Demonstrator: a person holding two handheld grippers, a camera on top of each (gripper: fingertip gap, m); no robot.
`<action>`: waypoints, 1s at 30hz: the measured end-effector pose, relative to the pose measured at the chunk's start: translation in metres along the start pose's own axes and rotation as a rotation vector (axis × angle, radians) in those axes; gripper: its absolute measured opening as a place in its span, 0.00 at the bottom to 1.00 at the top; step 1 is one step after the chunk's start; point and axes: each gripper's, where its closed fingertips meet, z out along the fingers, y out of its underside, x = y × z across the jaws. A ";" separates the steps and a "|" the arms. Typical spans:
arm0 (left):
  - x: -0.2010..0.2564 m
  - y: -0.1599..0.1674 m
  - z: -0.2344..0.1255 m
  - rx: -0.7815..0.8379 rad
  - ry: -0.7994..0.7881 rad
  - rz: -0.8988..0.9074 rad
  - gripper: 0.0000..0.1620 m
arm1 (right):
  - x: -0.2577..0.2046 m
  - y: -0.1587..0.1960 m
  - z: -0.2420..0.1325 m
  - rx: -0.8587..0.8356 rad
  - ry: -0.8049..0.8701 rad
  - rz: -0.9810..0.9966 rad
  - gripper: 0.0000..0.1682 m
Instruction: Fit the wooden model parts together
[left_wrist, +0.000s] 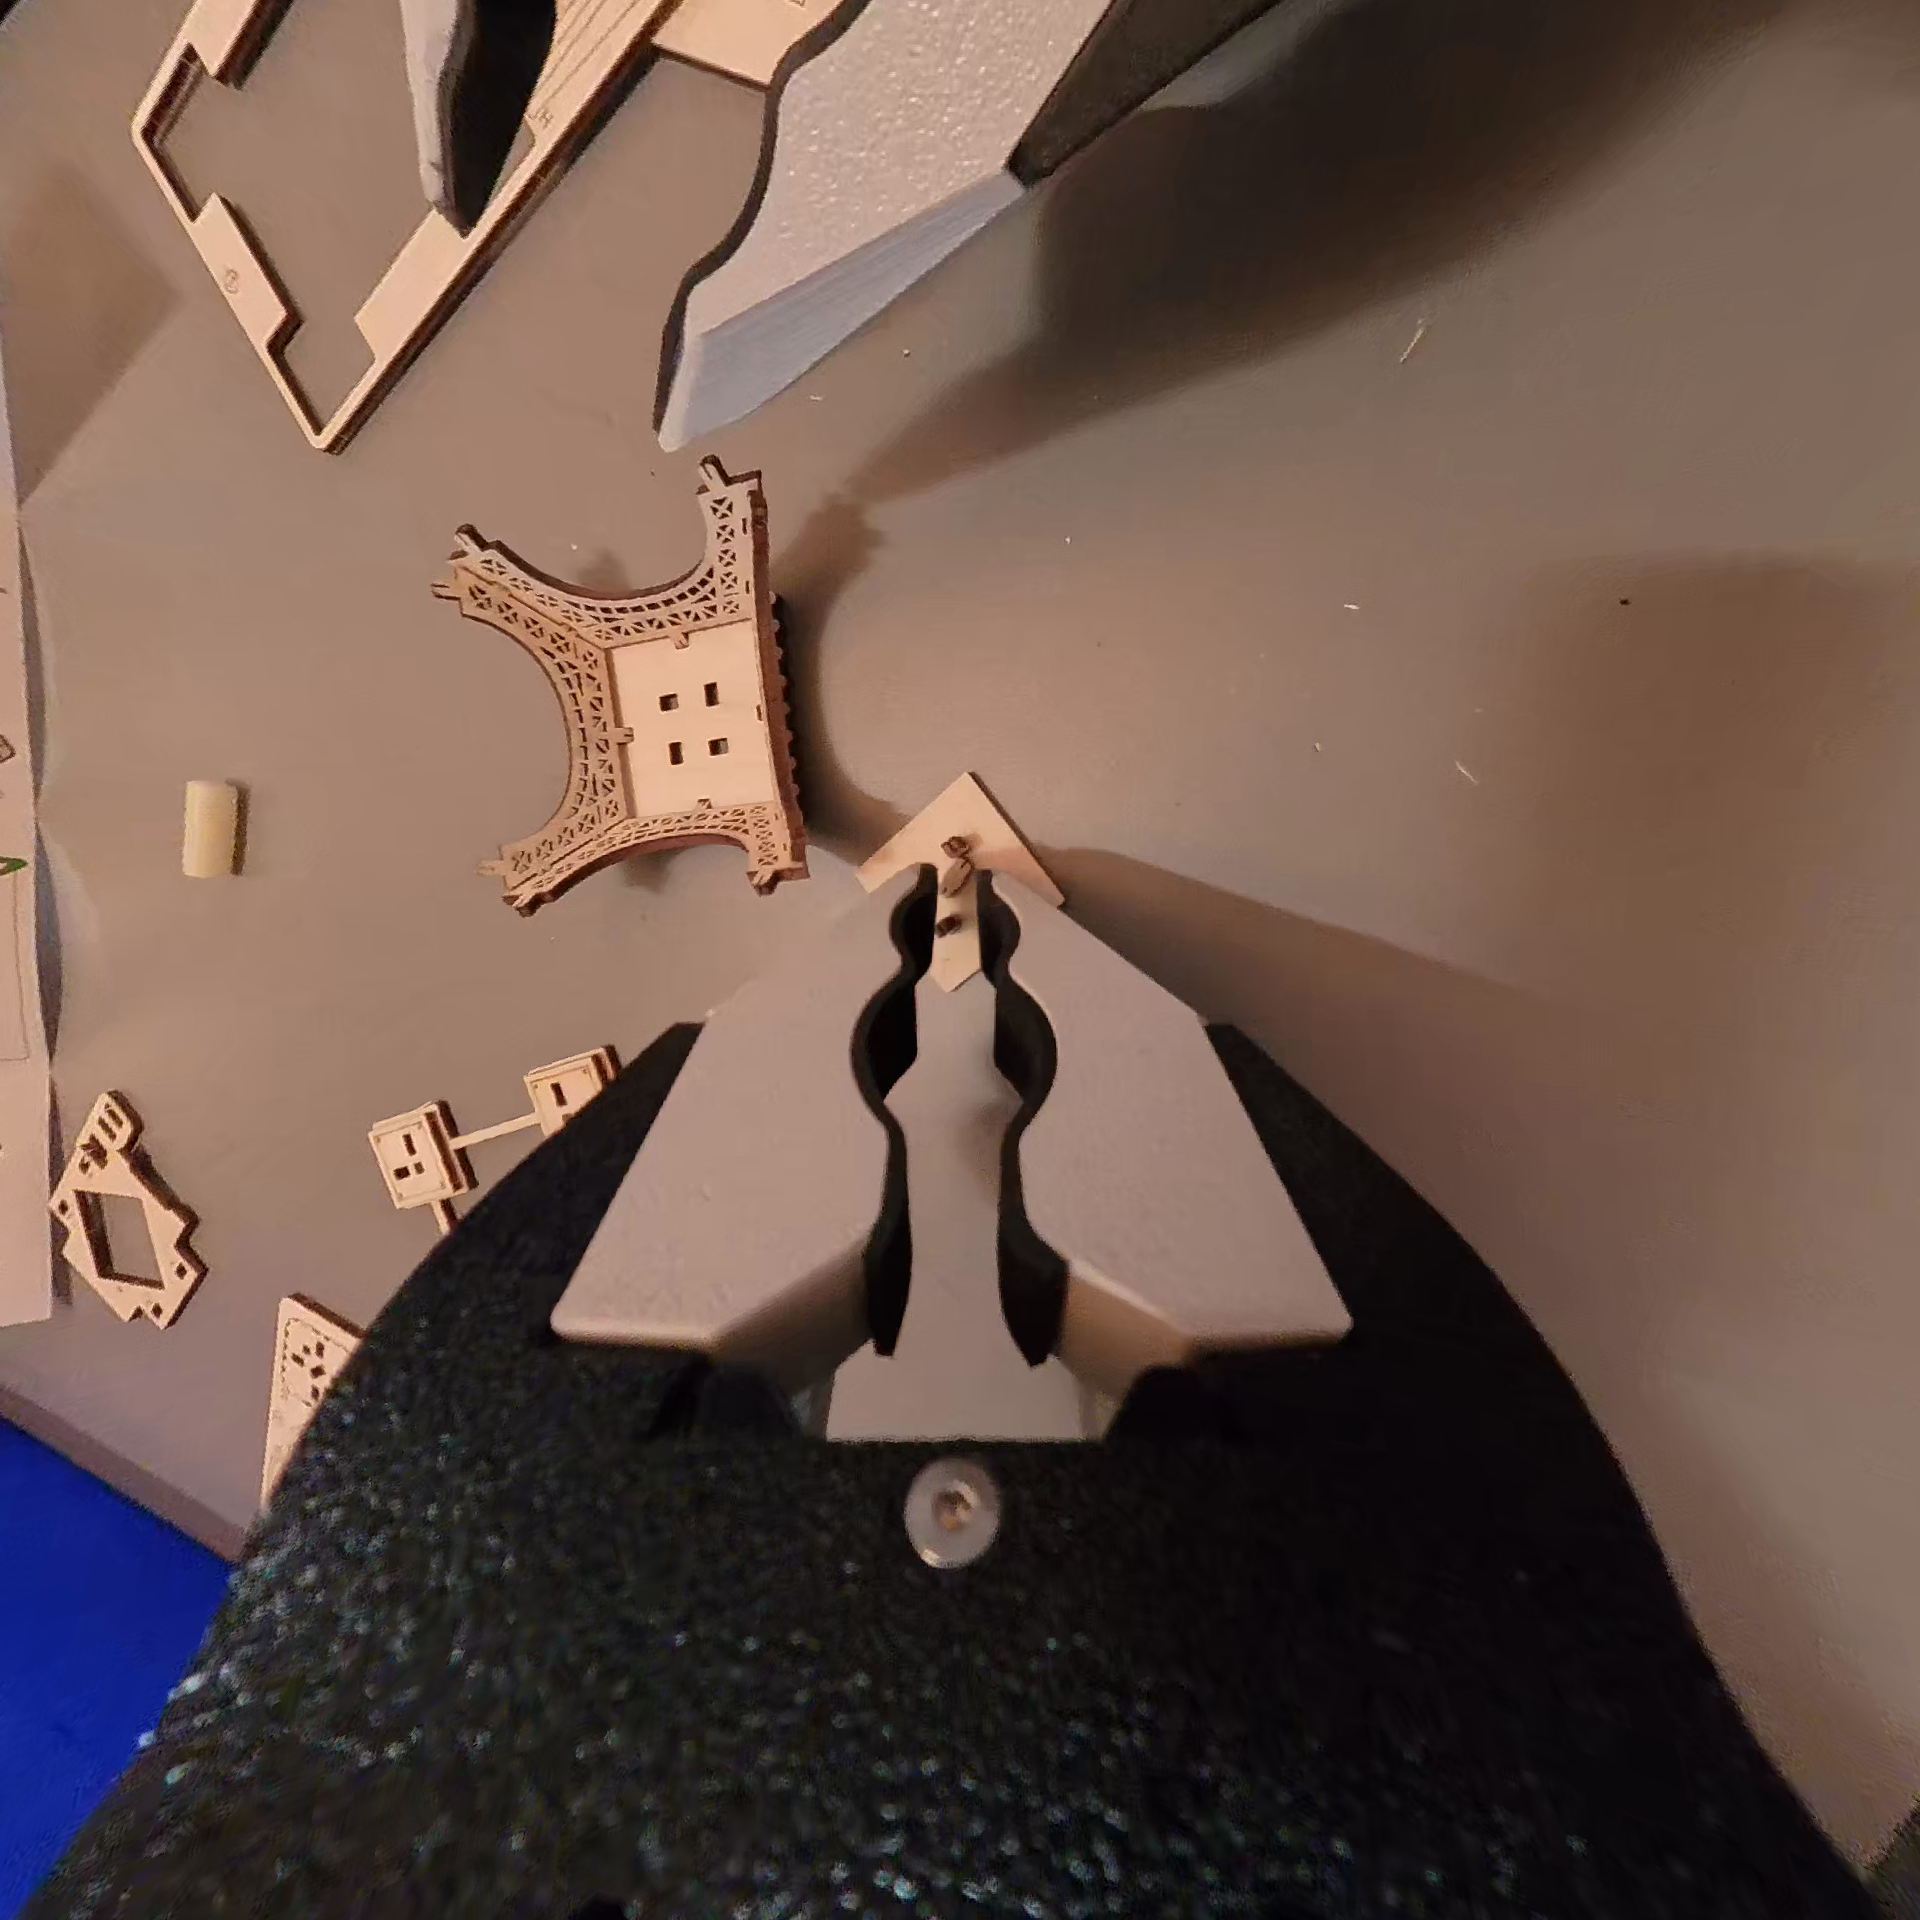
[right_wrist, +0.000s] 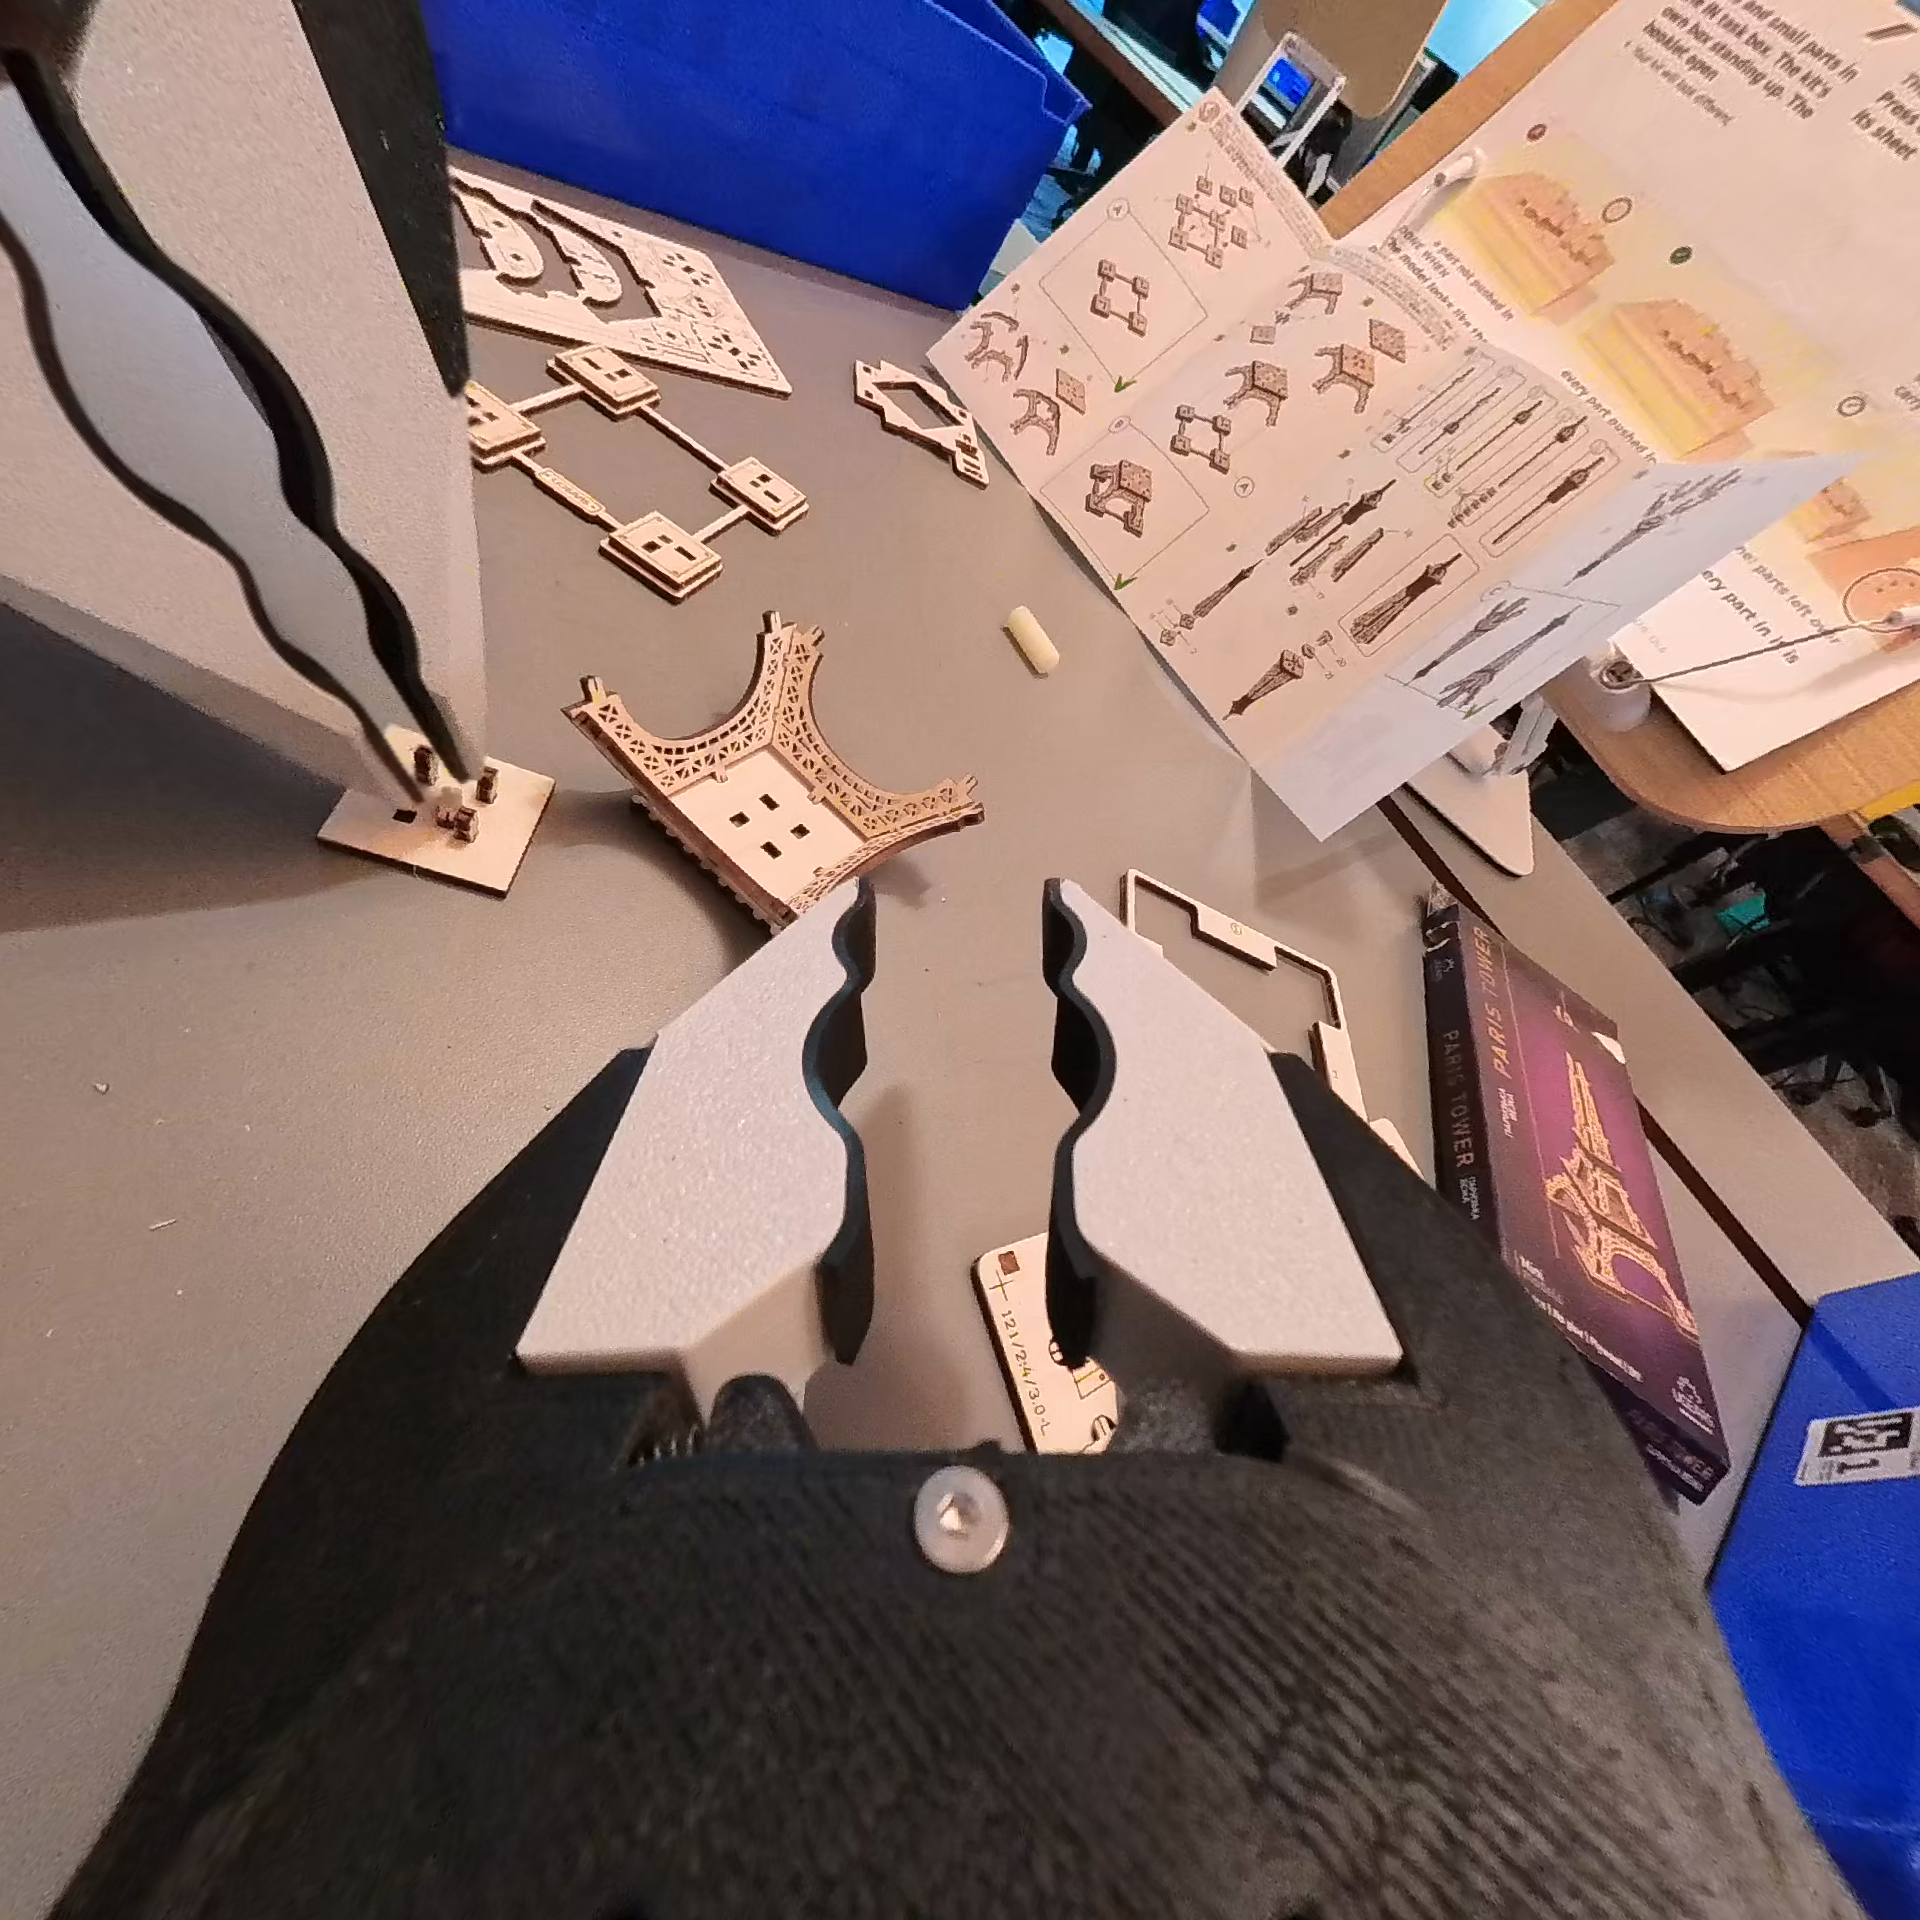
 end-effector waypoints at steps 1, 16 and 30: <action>0.001 0.000 0.001 -0.002 0.001 0.004 0.04 | 0.000 0.000 0.000 0.000 0.000 -0.001 0.18; -0.001 0.000 0.006 -0.027 0.016 0.014 0.00 | -0.001 0.001 0.000 -0.003 -0.007 -0.001 0.18; 0.000 0.002 0.006 -0.049 0.018 0.037 0.03 | -0.001 0.000 0.000 0.000 -0.006 0.001 0.18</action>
